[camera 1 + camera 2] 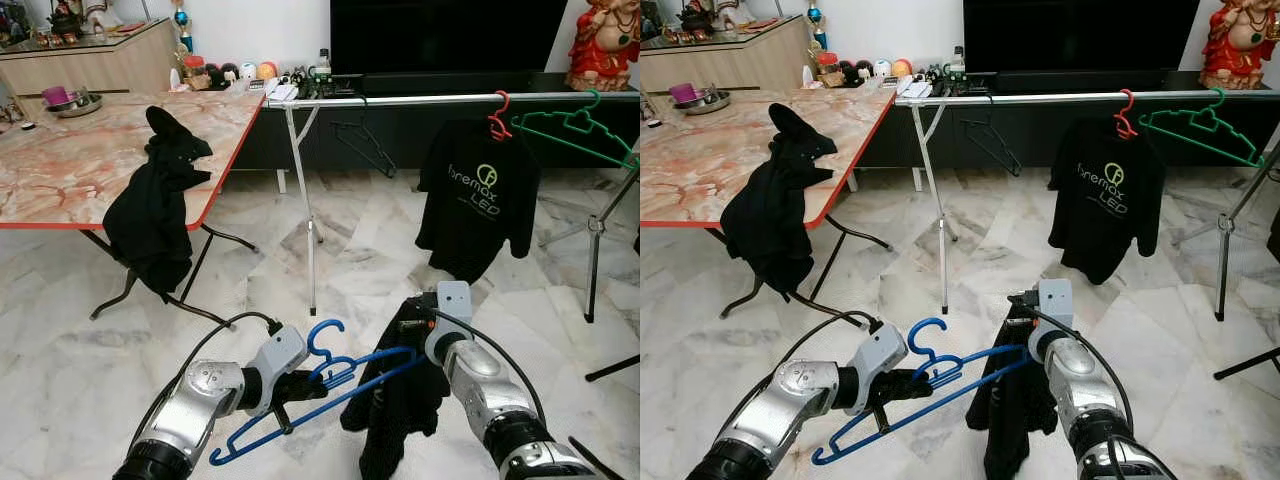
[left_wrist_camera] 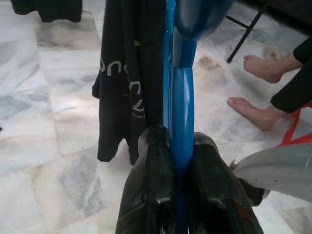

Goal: Hang hanger

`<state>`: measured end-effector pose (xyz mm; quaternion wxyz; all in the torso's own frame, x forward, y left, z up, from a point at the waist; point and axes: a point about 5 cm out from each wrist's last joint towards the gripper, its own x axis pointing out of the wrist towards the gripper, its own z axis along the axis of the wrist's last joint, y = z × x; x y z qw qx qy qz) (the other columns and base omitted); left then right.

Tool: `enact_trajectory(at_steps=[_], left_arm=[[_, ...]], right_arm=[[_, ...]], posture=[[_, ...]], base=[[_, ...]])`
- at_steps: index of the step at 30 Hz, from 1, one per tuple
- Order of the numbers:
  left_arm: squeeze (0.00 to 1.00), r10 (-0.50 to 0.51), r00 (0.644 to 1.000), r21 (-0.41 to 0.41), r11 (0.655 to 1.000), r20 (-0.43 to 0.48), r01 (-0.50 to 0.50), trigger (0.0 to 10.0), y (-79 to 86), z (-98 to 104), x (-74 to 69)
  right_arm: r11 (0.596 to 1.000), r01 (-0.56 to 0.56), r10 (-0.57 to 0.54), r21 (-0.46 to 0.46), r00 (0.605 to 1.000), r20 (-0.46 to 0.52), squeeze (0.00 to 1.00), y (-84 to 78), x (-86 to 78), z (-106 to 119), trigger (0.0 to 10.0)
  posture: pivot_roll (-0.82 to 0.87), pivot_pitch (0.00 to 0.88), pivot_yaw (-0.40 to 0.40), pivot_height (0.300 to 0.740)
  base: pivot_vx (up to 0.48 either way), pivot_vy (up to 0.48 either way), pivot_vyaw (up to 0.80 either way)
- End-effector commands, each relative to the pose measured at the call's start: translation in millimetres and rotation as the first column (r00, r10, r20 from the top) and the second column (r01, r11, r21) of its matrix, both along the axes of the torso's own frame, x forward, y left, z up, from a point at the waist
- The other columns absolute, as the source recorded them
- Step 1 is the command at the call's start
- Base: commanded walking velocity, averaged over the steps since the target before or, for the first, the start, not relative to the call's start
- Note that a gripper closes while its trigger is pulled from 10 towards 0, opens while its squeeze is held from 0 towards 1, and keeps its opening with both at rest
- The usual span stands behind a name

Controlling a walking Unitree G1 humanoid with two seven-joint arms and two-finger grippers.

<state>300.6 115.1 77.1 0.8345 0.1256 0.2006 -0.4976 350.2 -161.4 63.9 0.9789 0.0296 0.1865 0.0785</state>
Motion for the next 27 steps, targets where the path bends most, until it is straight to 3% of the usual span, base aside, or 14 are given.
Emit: enact_trajectory(at_steps=[1,13,20,27], left_arm=[[0.00,0.025,0.999,-0.011,1.000,0.025,-0.025,10.0,4.4,4.4,1.5],[0.00,0.069,0.996,-0.023,0.997,0.060,-0.068,10.0,4.4,8.2,6.2],[0.00,-0.015,1.000,-0.002,1.000,-0.012,0.015,10.0,2.8,2.5,-5.6],[0.00,-0.042,0.998,-0.014,0.999,-0.053,0.041,10.0,1.6,-0.6,-10.2]], right_arm=[[1.000,0.027,-0.027,0.002,1.000,0.010,0.00,-4.3,-0.3,0.0,10.0],[0.991,0.132,-0.133,-0.034,0.990,-0.036,0.00,-18.8,-11.6,-16.7,10.0],[0.971,0.240,-0.240,-0.002,0.969,-0.066,0.00,-32.0,-16.3,-22.7,10.0],[0.969,0.248,-0.248,0.014,0.968,-0.045,0.00,-32.4,-11.3,-16.0,10.0]], posture=[[0.06,0.031,0.016,0.740],[0.05,0.033,0.018,0.740],[0.06,0.034,0.016,0.740],[0.05,0.034,0.017,0.740]], base=[[0.000,0.000,0.00],[0.000,0.000,0.00],[0.000,0.000,0.00],[0.000,0.000,0.00]])
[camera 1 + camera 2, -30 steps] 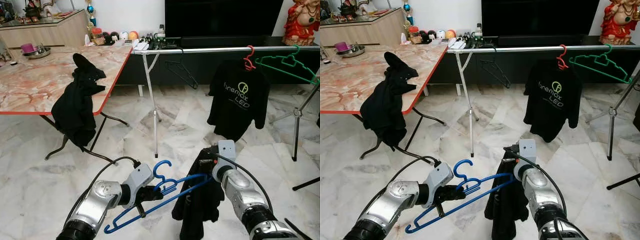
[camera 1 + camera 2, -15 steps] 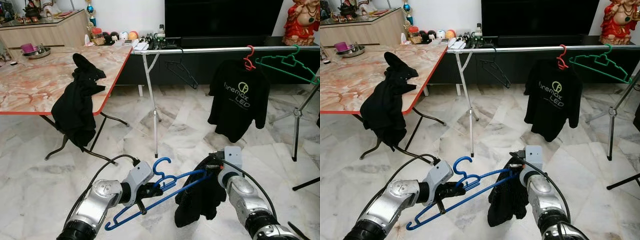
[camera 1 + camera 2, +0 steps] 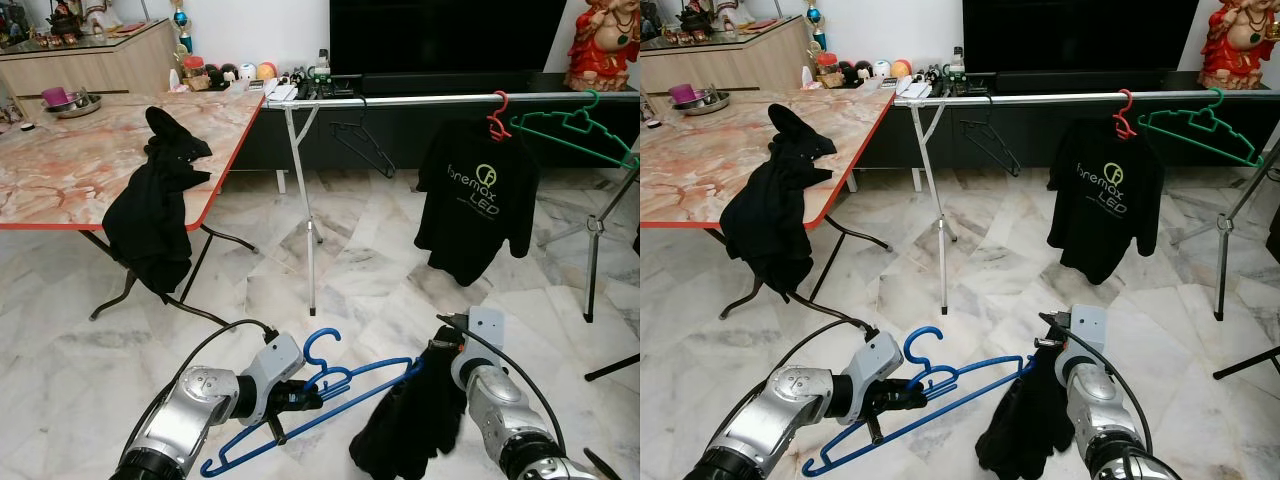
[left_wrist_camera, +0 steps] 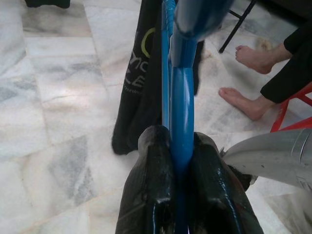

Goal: Hang hanger

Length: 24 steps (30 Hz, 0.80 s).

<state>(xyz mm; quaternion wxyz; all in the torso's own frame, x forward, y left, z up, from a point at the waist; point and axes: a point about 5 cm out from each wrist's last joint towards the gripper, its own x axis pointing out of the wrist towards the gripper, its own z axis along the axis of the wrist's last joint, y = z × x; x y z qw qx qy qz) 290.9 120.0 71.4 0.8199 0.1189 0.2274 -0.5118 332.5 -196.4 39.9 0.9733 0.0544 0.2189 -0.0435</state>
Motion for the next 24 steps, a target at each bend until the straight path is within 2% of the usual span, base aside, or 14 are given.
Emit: enact_trajectory(at_steps=[1,7,11,14,18,20,24], left_arm=[[0.00,-0.012,1.000,-0.035,0.999,0.007,0.012,10.0,-4.2,6.1,-0.2],[0.00,-0.025,1.000,-0.037,0.999,-0.006,0.025,10.0,-5.4,7.9,-1.3],[0.00,-0.060,0.997,-0.057,0.997,-0.056,0.056,10.0,-5.7,6.7,-7.0],[0.00,-0.087,0.992,-0.070,0.994,-0.092,0.081,10.0,-5.7,5.3,-9.8],[0.00,-0.097,0.991,-0.065,0.994,-0.098,0.091,10.0,-5.9,3.7,-7.9],[0.00,-0.098,0.990,-0.091,0.992,-0.104,0.089,10.0,-10.3,6.5,-3.7],[0.00,-0.081,0.992,-0.082,0.994,-0.095,0.073,10.0,-11.1,6.9,-0.4]], right_arm=[[1.000,0.006,-0.007,0.020,0.999,0.038,0.00,3.4,6.9,8.6,10.0],[1.000,0.009,-0.010,0.029,0.999,0.038,0.00,6.9,8.2,9.1,10.0],[0.997,0.019,-0.021,0.071,0.999,0.028,0.00,11.0,8.3,7.5,10.0],[0.996,-0.012,0.010,0.085,0.999,0.031,0.00,15.8,11.3,10.5,10.0],[0.995,-0.055,0.050,0.089,0.997,0.051,0.00,21.6,16.2,16.6,10.0],[0.992,-0.086,0.080,0.092,0.994,0.070,0.00,26.7,20.2,22.1,10.0],[0.991,-0.094,0.087,0.091,0.993,0.074,0.00,28.5,21.5,23.7,10.0]], posture=[[0.06,0.033,0.016,0.740],[0.06,0.032,0.016,0.740],[0.06,0.033,0.014,0.740],[0.06,0.035,0.013,0.740],[0.06,0.035,0.013,0.740],[0.06,0.035,0.013,0.740],[0.06,0.035,0.013,0.740]], base=[[0.000,0.000,0.00],[0.000,0.000,0.00],[0.000,0.000,0.00],[0.000,0.000,0.00],[0.000,0.000,0.00],[0.000,0.000,0.00],[0.000,0.000,0.00]])
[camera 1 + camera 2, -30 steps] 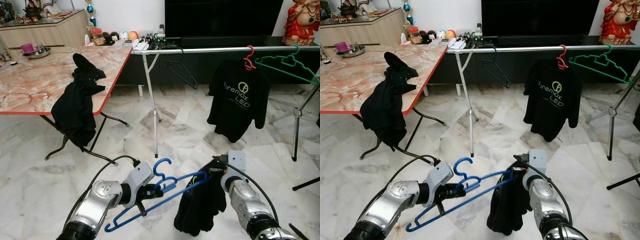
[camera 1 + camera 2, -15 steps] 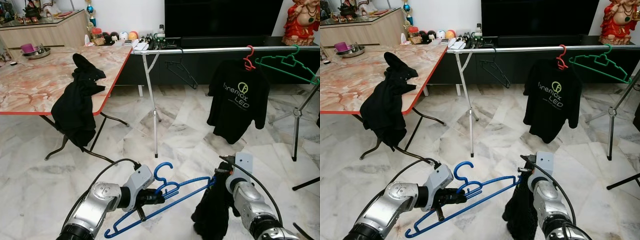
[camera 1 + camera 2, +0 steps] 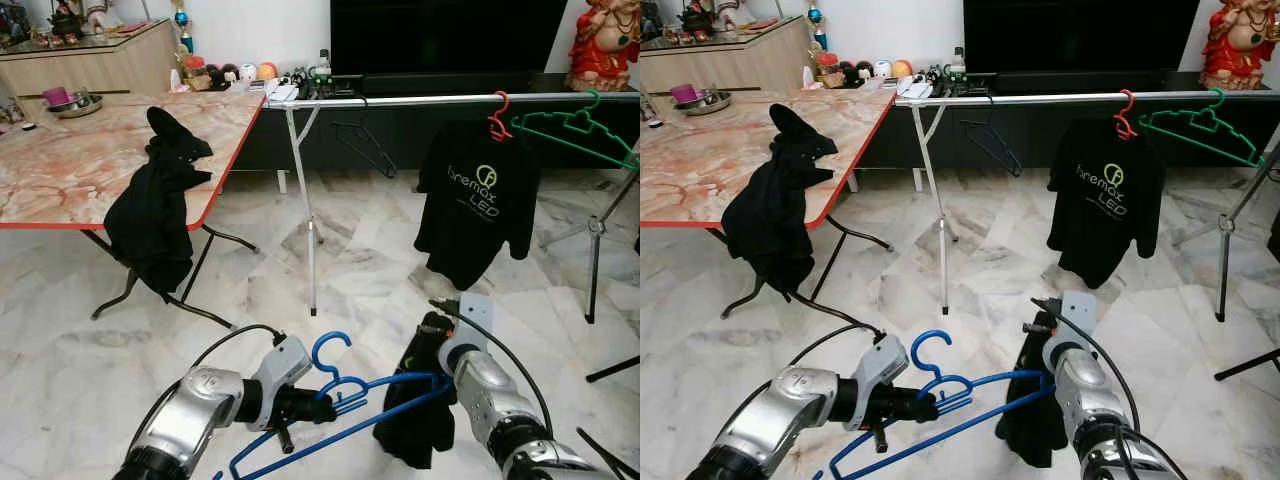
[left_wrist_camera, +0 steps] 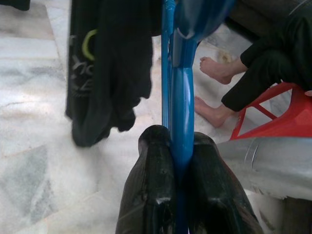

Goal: Hang hanger

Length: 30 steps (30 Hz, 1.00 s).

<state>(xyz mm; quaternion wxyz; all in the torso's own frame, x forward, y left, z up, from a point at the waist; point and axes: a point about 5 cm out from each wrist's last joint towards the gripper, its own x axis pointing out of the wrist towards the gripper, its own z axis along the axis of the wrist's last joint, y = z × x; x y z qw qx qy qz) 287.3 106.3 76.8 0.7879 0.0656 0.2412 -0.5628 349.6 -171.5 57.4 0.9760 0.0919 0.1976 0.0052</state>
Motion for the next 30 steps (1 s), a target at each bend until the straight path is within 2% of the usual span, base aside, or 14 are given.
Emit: enact_trajectory(at_steps=[1,5,6,9,17,30], left_arm=[[0.00,0.019,1.000,0.010,1.000,0.012,-0.019,10.0,2.1,1.8,4.7],[0.00,0.057,0.998,0.013,0.998,0.039,-0.057,10.0,2.4,3.6,9.4],[0.00,0.094,0.994,0.027,0.995,0.062,-0.096,10.0,4.0,3.6,13.3],[0.00,0.125,0.988,0.057,0.990,0.092,-0.131,10.0,8.1,2.8,17.1],[0.00,0.146,0.982,0.096,0.983,0.116,-0.158,10.0,15.1,-0.2,17.7],[0.00,0.170,0.976,0.066,0.981,0.136,-0.180,10.0,8.3,0.7,19.7]], right_arm=[[1.000,-0.018,0.018,0.002,1.000,0.021,0.00,4.6,4.8,6.7,10.0],[1.000,-0.026,0.026,-0.002,0.999,0.022,0.00,6.0,5.2,7.0,10.0],[1.000,-0.027,0.027,-0.004,0.999,0.021,0.00,5.8,4.8,6.5,10.0],[1.000,-0.025,0.025,-0.008,1.000,0.017,0.00,4.5,3.4,4.6,10.0],[1.000,-0.008,0.008,-0.018,1.000,0.011,0.00,0.4,1.7,2.6,10.0],[1.000,-0.021,0.021,-0.013,1.000,0.013,0.00,3.5,1.6,2.4,10.0]], posture=[[0.06,0.035,0.013,0.740],[0.06,0.036,0.012,0.740],[0.06,0.036,0.012,0.740],[0.06,0.038,0.011,0.740],[0.06,0.037,0.011,0.740],[0.06,0.039,0.010,0.740]], base=[[0.000,0.000,0.00],[0.000,0.000,0.00],[0.000,0.000,0.00],[0.000,0.000,0.00],[0.000,0.000,0.00],[0.000,0.000,0.00]])
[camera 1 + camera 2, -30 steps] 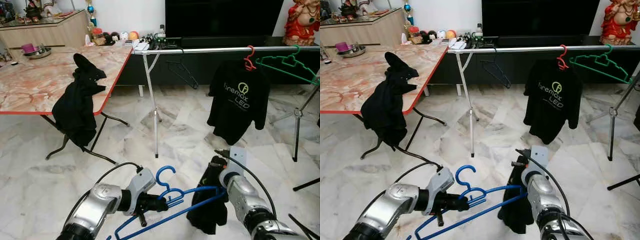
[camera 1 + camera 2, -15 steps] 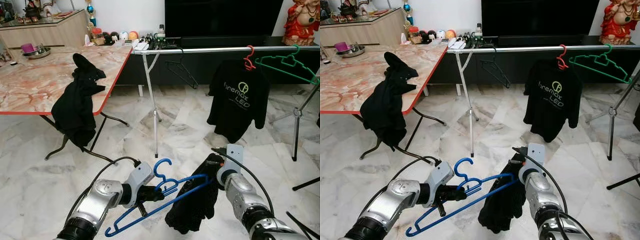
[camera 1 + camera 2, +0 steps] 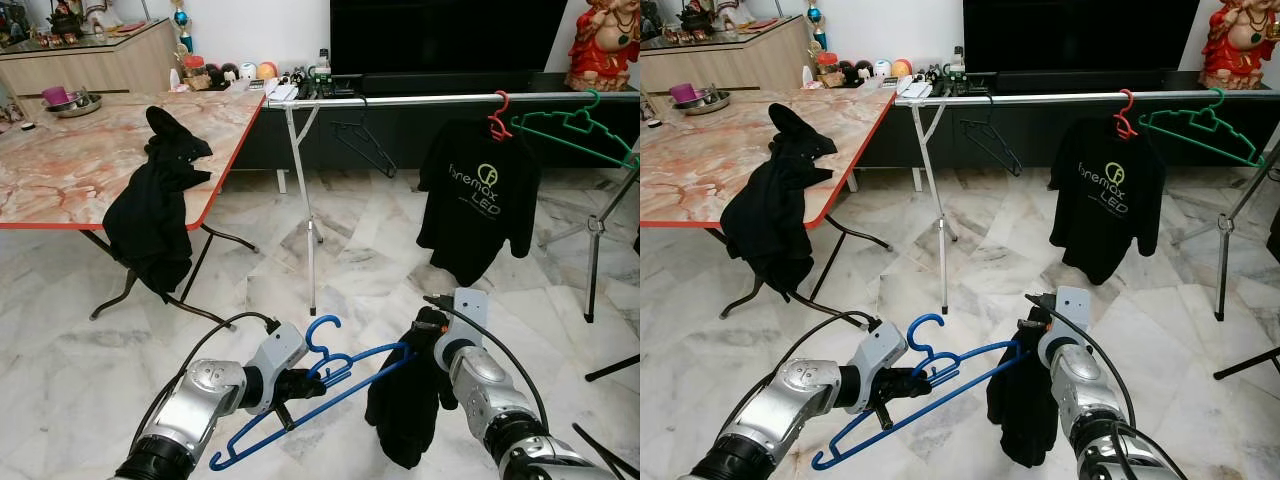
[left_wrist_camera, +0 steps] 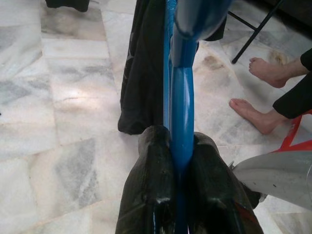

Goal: Hang hanger

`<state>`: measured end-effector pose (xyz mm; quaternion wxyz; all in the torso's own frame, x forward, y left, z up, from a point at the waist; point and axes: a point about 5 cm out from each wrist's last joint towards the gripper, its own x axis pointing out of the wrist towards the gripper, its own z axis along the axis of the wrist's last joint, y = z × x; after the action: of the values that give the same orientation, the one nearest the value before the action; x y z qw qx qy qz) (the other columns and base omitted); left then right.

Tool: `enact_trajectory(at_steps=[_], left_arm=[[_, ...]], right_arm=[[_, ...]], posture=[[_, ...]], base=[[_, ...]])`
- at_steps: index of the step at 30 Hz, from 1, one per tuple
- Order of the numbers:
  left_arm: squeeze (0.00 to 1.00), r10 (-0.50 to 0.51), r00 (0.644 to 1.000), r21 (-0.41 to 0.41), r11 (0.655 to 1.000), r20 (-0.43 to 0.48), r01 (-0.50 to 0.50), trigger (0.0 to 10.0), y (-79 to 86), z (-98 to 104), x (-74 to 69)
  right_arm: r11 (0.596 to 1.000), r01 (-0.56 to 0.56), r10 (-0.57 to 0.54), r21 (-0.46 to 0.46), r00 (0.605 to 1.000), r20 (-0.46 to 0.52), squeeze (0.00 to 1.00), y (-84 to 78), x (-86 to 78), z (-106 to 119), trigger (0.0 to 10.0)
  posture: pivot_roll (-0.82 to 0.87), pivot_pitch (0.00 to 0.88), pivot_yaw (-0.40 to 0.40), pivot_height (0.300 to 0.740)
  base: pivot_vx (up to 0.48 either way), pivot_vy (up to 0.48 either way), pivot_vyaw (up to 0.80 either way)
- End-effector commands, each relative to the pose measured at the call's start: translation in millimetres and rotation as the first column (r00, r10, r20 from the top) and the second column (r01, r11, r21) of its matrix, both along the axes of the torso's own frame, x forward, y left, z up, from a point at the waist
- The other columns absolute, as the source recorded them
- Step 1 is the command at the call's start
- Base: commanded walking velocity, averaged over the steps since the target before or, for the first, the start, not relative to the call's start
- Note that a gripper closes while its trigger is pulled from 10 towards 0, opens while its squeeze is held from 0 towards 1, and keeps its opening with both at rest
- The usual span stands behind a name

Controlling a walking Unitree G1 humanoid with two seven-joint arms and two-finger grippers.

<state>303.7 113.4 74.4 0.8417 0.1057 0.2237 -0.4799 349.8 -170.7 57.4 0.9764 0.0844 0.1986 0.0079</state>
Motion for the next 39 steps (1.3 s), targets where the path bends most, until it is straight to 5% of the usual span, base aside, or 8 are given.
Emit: enact_trajectory(at_steps=[1,9,15,22,26,39], left_arm=[[0.00,0.006,1.000,0.003,1.000,0.020,-0.006,10.0,1.2,3.1,3.3],[0.00,0.082,0.993,-0.059,0.995,0.085,-0.077,10.0,-4.9,10.4,11.9],[0.00,0.066,0.996,-0.083,0.995,0.055,-0.062,10.0,-8.1,8.5,9.1],[0.00,0.030,0.999,-0.076,0.997,0.016,-0.029,10.0,-4.6,0.8,-0.3],[0.00,0.017,1.000,-0.082,0.997,0.017,-0.015,10.0,-5.5,0.6,-2.4],[0.00,0.122,0.989,-0.013,0.992,0.077,-0.122,10.0,-1.3,-1.3,10.2]], right_arm=[[1.000,-0.013,0.013,0.001,1.000,0.014,0.00,2.8,1.4,2.4,10.0],[1.000,-0.013,0.012,0.019,0.999,0.030,0.00,4.0,2.6,5.9,10.0],[0.999,-0.009,0.008,0.032,0.999,0.038,0.00,3.9,3.2,7.7,10.0],[0.979,-0.092,0.077,0.184,0.993,0.085,0.00,20.1,10.4,26.1,10.0],[0.970,-0.230,0.222,0.080,0.970,0.101,0.00,27.4,4.2,25.6,10.0],[0.989,-0.119,0.111,0.092,0.990,0.088,0.00,10.1,-3.7,27.4,10.0]], posture=[[0.06,0.039,0.010,0.740],[0.05,0.041,0.011,0.740],[0.05,0.039,0.010,0.740],[0.04,0.003,0.016,0.740],[0.03,0.000,0.025,0.740],[0.03,0.024,0.020,0.740]], base=[[0.000,0.000,0.00],[0.000,0.000,0.00],[0.000,0.000,0.00],[0.000,0.000,0.00],[0.000,0.000,0.00],[0.000,0.000,0.00]])
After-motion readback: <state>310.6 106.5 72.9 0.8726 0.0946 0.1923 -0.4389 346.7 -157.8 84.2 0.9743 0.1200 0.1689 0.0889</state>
